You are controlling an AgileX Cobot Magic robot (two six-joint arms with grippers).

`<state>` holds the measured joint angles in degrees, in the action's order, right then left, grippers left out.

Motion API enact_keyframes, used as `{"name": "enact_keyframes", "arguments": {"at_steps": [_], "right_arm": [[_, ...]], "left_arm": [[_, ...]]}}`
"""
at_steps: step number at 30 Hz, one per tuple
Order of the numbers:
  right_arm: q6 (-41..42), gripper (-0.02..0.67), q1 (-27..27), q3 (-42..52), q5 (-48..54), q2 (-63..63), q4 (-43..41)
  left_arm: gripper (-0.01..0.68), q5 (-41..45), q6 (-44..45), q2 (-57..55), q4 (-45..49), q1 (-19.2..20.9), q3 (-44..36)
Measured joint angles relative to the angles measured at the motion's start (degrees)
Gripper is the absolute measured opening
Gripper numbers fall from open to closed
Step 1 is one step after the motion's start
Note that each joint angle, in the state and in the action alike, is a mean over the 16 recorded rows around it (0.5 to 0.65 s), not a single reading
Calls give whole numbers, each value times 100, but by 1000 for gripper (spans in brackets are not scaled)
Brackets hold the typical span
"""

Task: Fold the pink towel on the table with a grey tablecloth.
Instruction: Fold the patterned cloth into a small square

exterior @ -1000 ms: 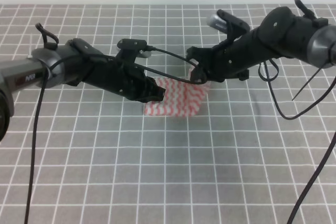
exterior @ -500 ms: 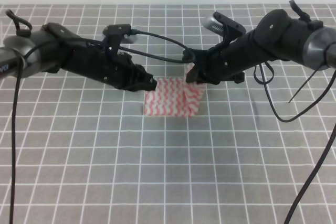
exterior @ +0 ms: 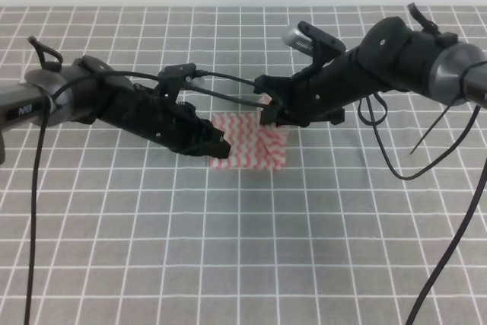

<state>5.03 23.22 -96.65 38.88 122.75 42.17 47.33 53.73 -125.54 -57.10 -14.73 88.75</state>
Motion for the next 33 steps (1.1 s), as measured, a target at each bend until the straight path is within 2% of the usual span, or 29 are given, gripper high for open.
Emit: {"name": "enact_keyframes", "arguments": {"at_steps": [20, 33], "right_arm": [[0, -12, 184, 0, -204, 11, 18], [0, -12, 70, 0, -238, 17, 48]], "left_arm": [[-4, -91, -7, -62, -29, 0, 0], [-4, -93, 6, -64, -36, 0, 0]]}}
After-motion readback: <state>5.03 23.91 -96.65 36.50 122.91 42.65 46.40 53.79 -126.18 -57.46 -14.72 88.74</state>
